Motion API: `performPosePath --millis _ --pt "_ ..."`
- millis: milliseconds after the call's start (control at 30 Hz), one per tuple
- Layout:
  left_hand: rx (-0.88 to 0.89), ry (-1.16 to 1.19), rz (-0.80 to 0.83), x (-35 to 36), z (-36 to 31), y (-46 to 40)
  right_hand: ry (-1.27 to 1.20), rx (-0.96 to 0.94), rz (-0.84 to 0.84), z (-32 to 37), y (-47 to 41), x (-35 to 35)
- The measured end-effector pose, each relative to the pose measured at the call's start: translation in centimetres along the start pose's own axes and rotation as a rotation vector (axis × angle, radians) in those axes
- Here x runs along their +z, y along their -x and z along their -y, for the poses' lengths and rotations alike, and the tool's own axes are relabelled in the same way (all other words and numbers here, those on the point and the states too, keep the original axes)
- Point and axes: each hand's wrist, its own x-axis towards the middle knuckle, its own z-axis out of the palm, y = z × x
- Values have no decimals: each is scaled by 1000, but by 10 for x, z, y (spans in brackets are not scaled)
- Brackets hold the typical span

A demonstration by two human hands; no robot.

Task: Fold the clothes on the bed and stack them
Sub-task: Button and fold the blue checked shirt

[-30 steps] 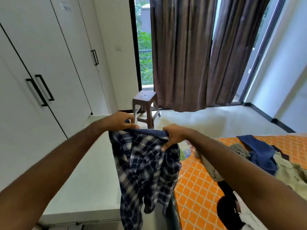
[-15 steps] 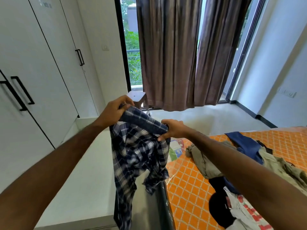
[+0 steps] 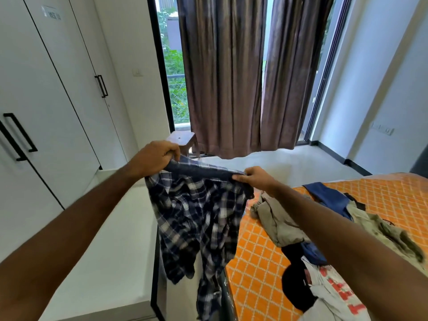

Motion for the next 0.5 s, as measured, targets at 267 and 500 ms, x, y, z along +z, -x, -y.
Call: performPosePath --millis 267,500 --pt "65 -317 398 41 -4 12 180 -90 114 2 32 -57" --pt "122 -311 296 61 -42 8 579 -76 259 -5 68 -83"
